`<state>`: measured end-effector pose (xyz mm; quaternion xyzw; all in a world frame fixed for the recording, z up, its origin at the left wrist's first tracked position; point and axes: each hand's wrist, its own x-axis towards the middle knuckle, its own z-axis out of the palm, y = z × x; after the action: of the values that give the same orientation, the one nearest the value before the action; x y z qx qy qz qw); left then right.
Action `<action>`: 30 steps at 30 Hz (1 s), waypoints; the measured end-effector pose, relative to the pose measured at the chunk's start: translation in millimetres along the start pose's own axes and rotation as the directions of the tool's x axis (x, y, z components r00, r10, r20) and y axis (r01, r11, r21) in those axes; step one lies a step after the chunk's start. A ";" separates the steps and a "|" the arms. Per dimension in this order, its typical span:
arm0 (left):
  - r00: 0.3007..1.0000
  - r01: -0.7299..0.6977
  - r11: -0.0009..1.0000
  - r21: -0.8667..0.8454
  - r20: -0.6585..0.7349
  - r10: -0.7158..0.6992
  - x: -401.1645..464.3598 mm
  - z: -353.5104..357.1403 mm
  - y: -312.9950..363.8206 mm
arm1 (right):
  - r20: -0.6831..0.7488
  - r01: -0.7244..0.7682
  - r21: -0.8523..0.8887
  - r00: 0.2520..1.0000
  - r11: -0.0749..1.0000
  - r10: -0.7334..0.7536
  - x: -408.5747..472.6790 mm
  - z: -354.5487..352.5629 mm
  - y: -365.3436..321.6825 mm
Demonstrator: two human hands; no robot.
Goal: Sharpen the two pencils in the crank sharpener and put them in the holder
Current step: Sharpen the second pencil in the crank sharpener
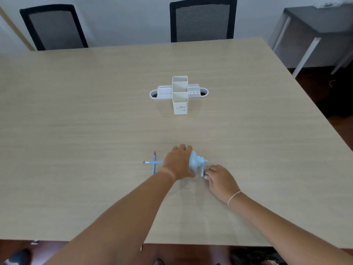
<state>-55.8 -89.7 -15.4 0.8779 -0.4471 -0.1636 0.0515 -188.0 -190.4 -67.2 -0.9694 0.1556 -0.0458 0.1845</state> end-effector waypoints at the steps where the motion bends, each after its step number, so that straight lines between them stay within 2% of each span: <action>1: 1.000 0.000 1.000 -0.003 0.002 0.000 0.0 -0.2 -0.1 | -0.031 0.013 0.008 0.999 1.000 -0.013 -4.4 -4.2 -2.6; 6: 1.000 -0.016 1.000 0.005 0.009 0.016 -0.9 -1.4 0.4 | -0.273 0.157 -0.011 0.950 0.988 -0.154 1.9 -38.6 -7.5; 10: 0.999 -0.031 0.999 0.013 0.013 0.031 -0.2 -2.7 0.0 | -0.302 0.118 -0.008 0.946 0.993 -0.115 26.2 -50.8 -7.5; 12: 0.999 -0.036 0.999 0.021 0.016 0.036 -0.1 -2.2 -0.1 | -0.242 0.005 0.020 0.970 1.000 0.000 46.4 -48.5 -3.6; 14: 0.999 -0.034 0.999 0.024 0.016 0.034 -0.3 -1.3 0.4 | -0.076 -0.099 0.034 0.992 0.995 0.101 65.2 -43.9 2.5; 18: 1.000 -0.022 1.000 0.021 0.003 0.022 0.3 1.3 -0.3 | 0.137 -0.171 0.015 0.976 0.985 0.167 65.5 -23.1 6.6; 20: 1.000 -0.016 1.000 0.019 -0.001 0.016 1.1 2.5 -1.0 | 0.175 -0.197 0.056 0.967 0.979 0.184 48.2 -9.9 7.5; 22: 1.000 -0.015 1.000 0.024 0.001 0.015 1.6 3.6 -1.3 | 0.196 -0.162 0.083 0.970 0.983 0.143 24.6 -5.8 5.9; 24: 1.000 -0.019 0.999 0.026 0.005 0.019 2.1 4.0 -1.4 | 0.160 -0.088 0.131 0.985 0.987 0.066 2.9 -12.1 3.4; 26: 1.000 -0.019 1.000 0.025 0.009 0.019 1.9 3.7 -1.5 | 0.051 -0.015 0.169 0.999 0.986 0.006 -7.4 -27.9 -2.9; 28: 1.000 -0.018 1.000 0.018 0.005 0.018 2.0 3.4 -1.5 | -0.090 0.066 0.140 0.995 0.988 -0.054 -4.3 -41.2 -5.0; 30: 1.000 -0.022 1.000 0.018 0.003 0.022 2.4 2.9 -1.6 | -0.139 0.097 0.119 0.987 0.988 -0.080 5.8 -50.6 -7.1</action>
<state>-54.2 -90.5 -19.1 0.8732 -0.4582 -0.1601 0.0447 -187.9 -203.4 -17.5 -0.9566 0.1210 -0.1284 0.2321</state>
